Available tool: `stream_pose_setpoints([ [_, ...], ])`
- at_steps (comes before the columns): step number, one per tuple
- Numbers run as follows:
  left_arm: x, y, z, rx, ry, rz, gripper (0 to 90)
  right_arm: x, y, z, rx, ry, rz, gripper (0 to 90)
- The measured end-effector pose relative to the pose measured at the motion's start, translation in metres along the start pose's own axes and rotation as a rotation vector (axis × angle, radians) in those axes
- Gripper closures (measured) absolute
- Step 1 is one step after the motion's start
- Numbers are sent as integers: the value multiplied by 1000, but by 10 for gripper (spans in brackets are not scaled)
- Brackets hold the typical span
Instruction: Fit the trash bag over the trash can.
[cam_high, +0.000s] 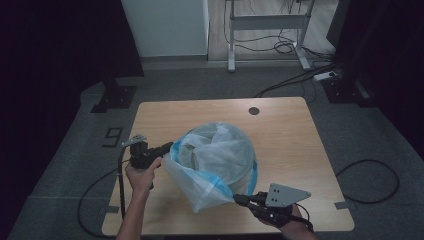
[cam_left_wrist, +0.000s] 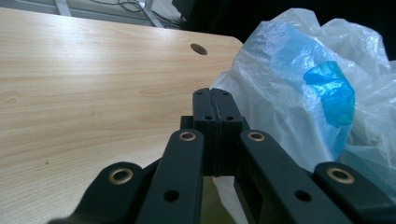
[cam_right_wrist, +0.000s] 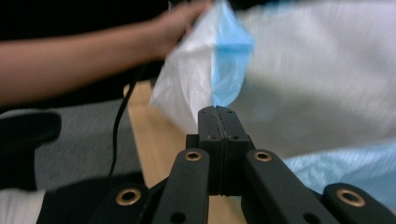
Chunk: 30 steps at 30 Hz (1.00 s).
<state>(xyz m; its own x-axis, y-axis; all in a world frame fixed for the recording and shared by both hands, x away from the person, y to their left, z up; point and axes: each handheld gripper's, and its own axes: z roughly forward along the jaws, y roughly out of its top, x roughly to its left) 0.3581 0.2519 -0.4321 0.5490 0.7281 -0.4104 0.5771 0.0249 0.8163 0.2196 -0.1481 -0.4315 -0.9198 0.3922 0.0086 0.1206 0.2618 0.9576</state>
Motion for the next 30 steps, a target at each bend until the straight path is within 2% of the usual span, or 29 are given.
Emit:
stream_pose_setpoints([
  [4, -2, -1, -1, 14, 4, 16, 894, -7, -36, 13, 66, 9, 77, 888],
  [8, -3, -3, -1, 41, 23, 32, 894, -20, -64, 26, 120, -21, 140, 888],
  [14, 3, -10, 1, 60, 23, 10, 894, -32, -82, 38, 153, -61, 169, 886],
  [15, 4, -11, 1, 58, 21, 5, 894, -33, -83, 38, 152, -63, 173, 883],
  [19, 4, -12, 2, 57, 19, 2, 894, -33, -77, 27, 106, -82, 179, 739],
  [24, 4, -12, 3, 57, 15, 3, 894, -37, -60, -6, -2, -157, 186, 596],
  [28, 3, -13, 4, 55, 12, -1, 894, -51, -54, -23, -33, -241, 209, 511],
  [30, 4, -13, 4, 54, 11, -4, 894, -61, -54, -27, -38, -259, 237, 487],
])
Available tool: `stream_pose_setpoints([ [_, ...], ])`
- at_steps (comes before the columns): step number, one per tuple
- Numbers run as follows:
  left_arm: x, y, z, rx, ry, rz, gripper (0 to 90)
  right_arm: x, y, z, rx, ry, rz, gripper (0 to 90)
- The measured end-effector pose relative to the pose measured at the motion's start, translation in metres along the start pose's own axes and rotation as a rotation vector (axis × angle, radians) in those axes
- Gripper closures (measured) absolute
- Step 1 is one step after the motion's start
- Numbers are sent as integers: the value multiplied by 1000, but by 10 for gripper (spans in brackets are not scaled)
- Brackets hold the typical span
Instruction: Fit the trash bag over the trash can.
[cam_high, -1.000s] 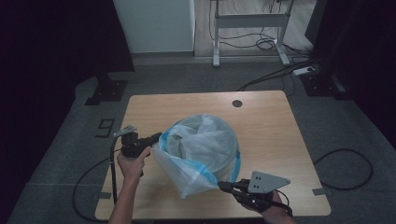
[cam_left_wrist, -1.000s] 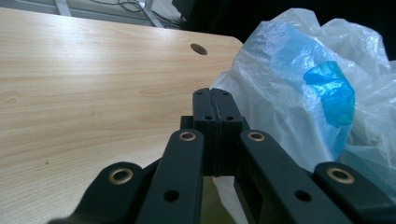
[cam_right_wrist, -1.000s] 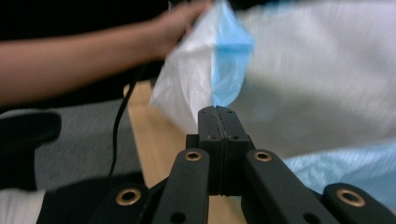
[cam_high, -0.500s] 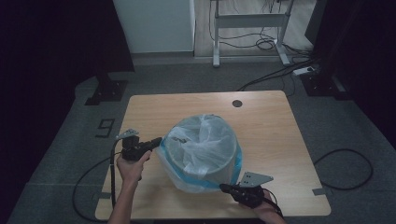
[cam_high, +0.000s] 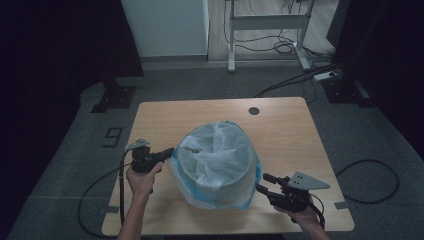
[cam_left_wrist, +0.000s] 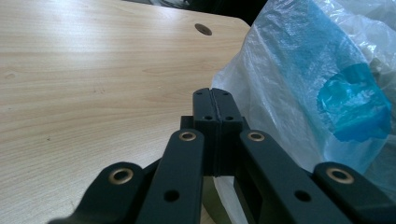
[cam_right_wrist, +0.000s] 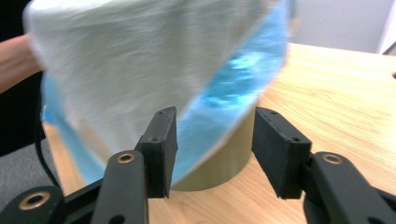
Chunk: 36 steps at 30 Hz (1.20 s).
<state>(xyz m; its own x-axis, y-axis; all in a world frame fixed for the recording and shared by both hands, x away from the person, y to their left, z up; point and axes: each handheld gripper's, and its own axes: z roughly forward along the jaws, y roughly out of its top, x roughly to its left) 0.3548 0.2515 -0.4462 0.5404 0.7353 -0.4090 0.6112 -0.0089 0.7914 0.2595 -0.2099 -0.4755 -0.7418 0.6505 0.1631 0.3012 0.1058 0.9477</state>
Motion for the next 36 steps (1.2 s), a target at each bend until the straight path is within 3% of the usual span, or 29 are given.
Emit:
stream_pose_setpoints([
  [4, 0, 0, 0, -1, 1, -1, 893, -19, 1, 8, 9, 34, 75, 463],
  [10, 1, 0, -2, -2, 3, 1, 894, -22, 6, 19, -18, 111, 135, 457],
  [13, 1, 0, -2, -2, 5, 1, 894, -21, 13, 21, -32, 122, 140, 609],
  [17, 0, 0, -1, -6, 9, 6, 894, -19, 21, 23, -5, 39, 116, 879],
  [20, -1, 0, -1, -3, 16, 11, 894, -19, 24, 25, 21, -30, 102, 891],
  [21, -1, -1, -1, 1, 20, 12, 894, -20, 24, 28, 51, -71, 101, 892],
  [24, -1, -1, 1, 17, 33, 21, 894, -24, 18, 38, 119, -135, 111, 892],
  [30, -4, -3, 2, 45, 52, 39, 894, -26, -3, 64, 256, -172, 111, 892],
  [36, -5, -4, 5, 91, 47, 43, 894, -25, -16, 79, 304, -173, 108, 891],
])
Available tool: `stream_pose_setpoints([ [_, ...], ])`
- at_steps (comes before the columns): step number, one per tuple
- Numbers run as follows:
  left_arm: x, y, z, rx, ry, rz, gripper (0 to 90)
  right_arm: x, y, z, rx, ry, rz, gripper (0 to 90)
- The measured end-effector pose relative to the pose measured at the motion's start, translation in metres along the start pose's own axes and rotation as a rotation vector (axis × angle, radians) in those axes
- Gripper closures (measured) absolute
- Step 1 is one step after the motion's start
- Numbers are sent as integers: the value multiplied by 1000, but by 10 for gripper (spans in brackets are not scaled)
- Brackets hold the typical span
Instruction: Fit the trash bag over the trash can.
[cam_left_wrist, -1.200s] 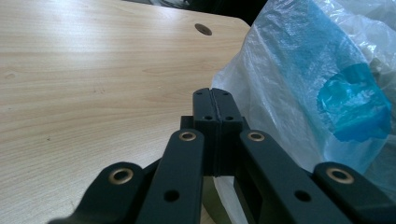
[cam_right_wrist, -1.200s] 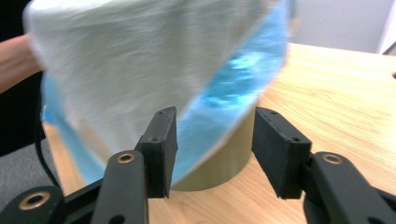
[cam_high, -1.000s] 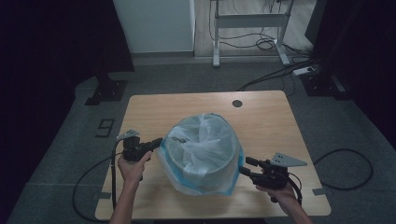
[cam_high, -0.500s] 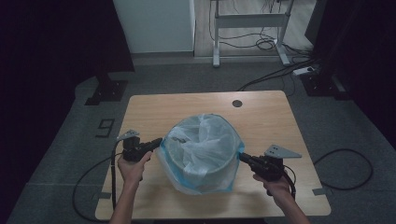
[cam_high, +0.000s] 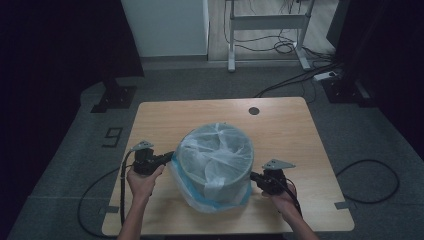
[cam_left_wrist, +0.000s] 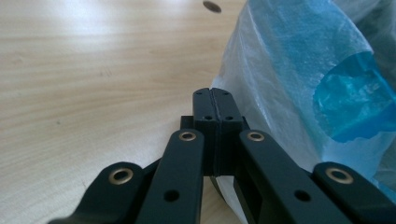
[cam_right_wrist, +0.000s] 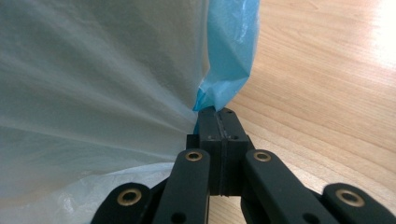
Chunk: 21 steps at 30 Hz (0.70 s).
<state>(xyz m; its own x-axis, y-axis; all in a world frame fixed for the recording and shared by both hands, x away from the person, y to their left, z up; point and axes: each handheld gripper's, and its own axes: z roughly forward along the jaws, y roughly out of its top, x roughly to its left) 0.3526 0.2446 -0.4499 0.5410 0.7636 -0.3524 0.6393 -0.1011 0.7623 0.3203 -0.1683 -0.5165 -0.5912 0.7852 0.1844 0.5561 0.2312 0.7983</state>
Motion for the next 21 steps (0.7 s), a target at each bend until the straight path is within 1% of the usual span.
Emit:
stream_pose_setpoints([
  [2, -1, -1, 2, 25, 1, 10, 893, -1, -1, 2, 1, 2, 7, 891],
  [4, -3, -2, 4, 38, -4, 15, 893, -2, -1, 2, -1, 2, 16, 891],
  [5, -3, -3, 5, 41, -11, 10, 892, -3, -1, 1, -5, 3, 16, 890],
  [10, 0, -9, 6, 40, -22, -8, 888, -5, 0, -1, -19, 1, 29, 887],
  [15, -1, -12, 11, 66, -20, 0, 889, -6, -1, -1, -20, 3, 27, 888],
  [18, -1, -14, 16, 93, -15, 6, 889, -6, -2, 1, -14, 7, 28, 889],
  [21, -2, -14, 18, 98, -21, 4, 886, -6, -3, 2, -12, 10, 27, 888],
])
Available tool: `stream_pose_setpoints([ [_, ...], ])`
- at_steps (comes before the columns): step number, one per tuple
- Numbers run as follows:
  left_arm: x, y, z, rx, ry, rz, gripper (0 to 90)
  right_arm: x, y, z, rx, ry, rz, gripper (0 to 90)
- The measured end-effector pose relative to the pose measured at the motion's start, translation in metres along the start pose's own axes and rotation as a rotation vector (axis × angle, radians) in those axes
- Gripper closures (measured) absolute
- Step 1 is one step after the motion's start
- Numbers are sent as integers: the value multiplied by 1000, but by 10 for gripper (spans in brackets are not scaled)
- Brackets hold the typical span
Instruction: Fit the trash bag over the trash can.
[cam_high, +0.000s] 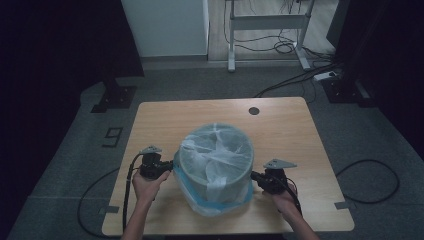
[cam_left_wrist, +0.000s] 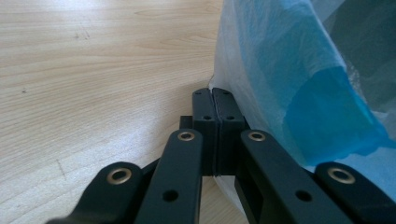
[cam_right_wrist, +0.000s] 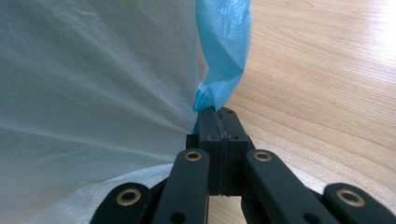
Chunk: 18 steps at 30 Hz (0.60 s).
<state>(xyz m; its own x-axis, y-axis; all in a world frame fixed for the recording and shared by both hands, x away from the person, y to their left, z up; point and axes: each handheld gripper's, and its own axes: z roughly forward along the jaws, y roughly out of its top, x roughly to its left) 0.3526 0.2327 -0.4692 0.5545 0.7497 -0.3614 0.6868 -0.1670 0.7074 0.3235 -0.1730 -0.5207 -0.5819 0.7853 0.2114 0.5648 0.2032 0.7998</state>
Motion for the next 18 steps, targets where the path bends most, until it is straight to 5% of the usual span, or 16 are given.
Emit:
stream_pose_setpoints([
  [3, 0, 0, -3, -12, 15, 10, 855, -1, 1, -3, -12, 3, -5, 829],
  [7, 1, -2, -22, -134, 71, 14, 577, 0, 5, -19, -125, -19, 3, 593],
  [10, 6, -3, -40, -189, 75, 13, 410, -1, 7, -33, -191, -18, 8, 513],
  [13, 8, -3, -53, -217, 53, 29, 353, -3, 6, -46, -236, -7, 7, 473],
  [18, 2, 2, -73, -248, 1, 128, 340, -6, 1, -59, -277, 22, 11, 421],
])
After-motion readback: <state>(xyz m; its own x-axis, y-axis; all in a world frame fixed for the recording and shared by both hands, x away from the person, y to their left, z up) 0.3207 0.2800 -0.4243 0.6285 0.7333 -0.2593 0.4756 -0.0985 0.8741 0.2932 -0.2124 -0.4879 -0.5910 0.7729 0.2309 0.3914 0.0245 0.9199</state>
